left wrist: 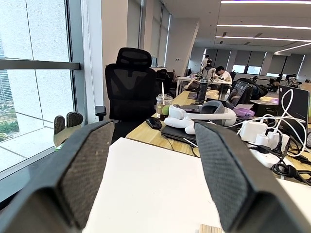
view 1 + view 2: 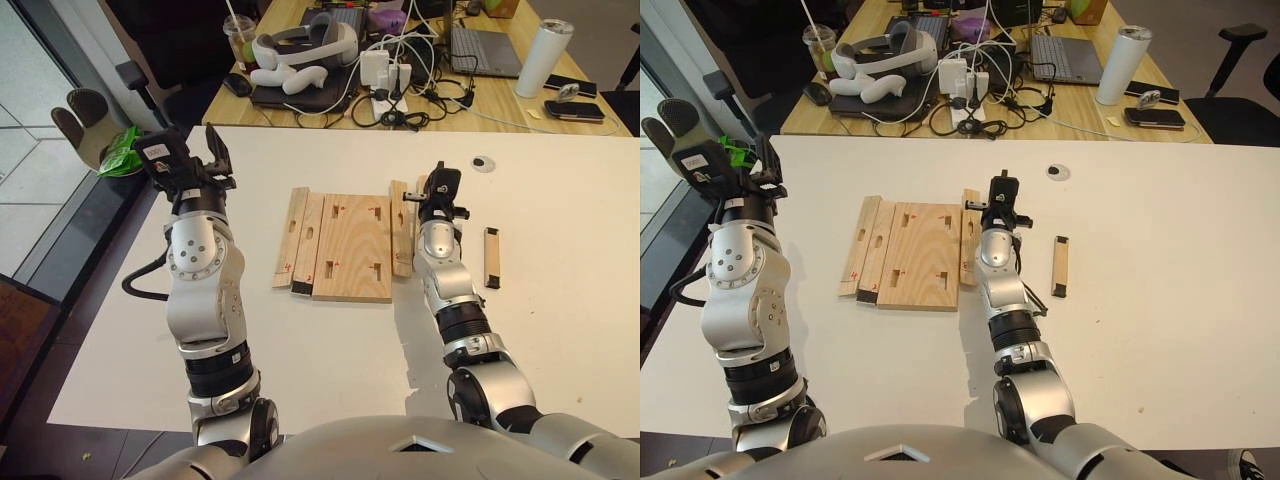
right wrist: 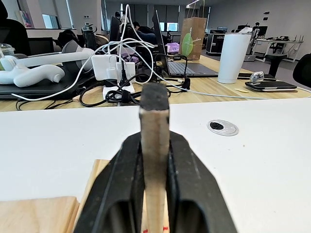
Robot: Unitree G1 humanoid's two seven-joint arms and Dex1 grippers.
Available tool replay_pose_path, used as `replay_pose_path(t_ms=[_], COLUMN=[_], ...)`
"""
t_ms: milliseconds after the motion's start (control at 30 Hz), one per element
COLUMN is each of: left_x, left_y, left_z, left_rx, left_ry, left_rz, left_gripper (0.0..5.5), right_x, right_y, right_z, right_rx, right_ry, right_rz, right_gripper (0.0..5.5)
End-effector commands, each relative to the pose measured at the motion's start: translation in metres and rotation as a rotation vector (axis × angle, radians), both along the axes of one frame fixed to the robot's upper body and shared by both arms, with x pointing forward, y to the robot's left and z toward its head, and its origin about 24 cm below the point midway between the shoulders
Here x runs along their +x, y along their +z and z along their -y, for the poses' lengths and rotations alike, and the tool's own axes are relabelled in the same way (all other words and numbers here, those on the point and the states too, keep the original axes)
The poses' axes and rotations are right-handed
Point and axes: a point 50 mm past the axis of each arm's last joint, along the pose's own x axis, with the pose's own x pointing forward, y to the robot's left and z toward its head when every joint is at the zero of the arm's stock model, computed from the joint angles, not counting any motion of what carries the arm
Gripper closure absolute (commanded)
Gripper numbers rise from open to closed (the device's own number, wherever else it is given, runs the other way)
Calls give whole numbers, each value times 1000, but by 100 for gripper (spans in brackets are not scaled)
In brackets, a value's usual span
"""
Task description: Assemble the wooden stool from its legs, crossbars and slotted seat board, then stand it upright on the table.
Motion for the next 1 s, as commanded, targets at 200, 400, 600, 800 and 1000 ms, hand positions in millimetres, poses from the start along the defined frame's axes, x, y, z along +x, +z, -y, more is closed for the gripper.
replay_pose_path(t_ms=[200,400,600,800,1000], left_x=[1,1,1,0,0], left_y=[0,0,0,-1,-1], left_z=[0,0,0,1,2], left_rx=[2,4,3,2,0], left_ry=[5,5,2,2,6], left_rz=[-4,-4,-5,-6,-3], left_gripper=[246,246,246,246,246], right_x=[-7,-9,-8,-9,-7], right_y=[-6,-10,-7,21,105], right_z=[2,1,2,5,3], right_rx=[12,1,-19,-110,-136], right_ry=[4,59,64,41,31], right_rz=[19,-10,-4,148,514], right_gripper=[513,513,446,351,311])
